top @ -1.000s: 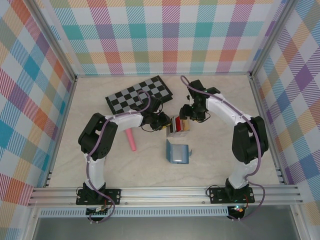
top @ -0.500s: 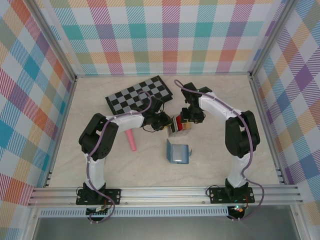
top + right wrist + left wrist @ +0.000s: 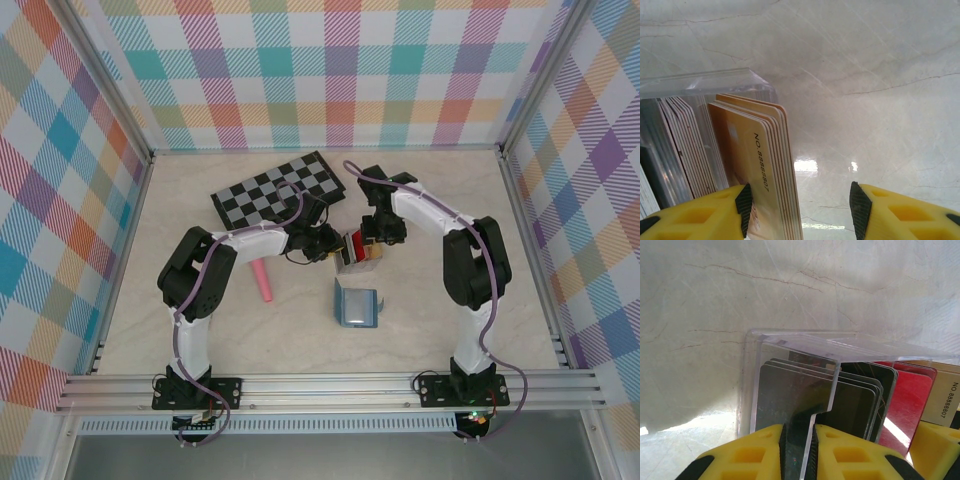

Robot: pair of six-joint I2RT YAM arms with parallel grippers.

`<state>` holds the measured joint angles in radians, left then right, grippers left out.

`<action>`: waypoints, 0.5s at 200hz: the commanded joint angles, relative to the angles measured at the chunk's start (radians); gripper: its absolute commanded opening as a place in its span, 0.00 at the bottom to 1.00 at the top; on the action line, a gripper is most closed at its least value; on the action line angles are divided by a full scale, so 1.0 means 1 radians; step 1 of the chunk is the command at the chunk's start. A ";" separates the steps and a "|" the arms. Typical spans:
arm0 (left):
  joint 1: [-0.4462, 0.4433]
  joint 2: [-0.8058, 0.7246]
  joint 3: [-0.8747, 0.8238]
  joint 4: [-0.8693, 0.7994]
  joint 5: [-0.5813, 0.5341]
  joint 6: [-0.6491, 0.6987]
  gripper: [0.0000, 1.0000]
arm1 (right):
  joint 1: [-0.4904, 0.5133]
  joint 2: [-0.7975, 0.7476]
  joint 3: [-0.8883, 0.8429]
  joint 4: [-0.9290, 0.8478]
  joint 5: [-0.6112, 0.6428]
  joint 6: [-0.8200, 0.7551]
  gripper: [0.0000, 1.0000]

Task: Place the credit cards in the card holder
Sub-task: Pick up the credit card from the storage box.

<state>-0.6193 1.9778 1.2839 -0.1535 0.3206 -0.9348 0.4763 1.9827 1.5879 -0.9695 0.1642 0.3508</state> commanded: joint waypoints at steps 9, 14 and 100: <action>-0.006 0.013 -0.020 -0.027 -0.020 0.004 0.20 | 0.005 0.001 0.018 -0.019 0.023 -0.019 0.56; -0.006 0.014 -0.020 -0.027 -0.020 0.004 0.20 | 0.006 0.008 0.023 -0.023 0.025 -0.021 0.56; -0.007 0.019 -0.022 -0.027 -0.019 0.004 0.20 | 0.006 -0.024 0.049 -0.055 0.083 -0.039 0.52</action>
<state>-0.6193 1.9778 1.2835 -0.1505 0.3210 -0.9344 0.4816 1.9865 1.6104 -0.9859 0.2287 0.3302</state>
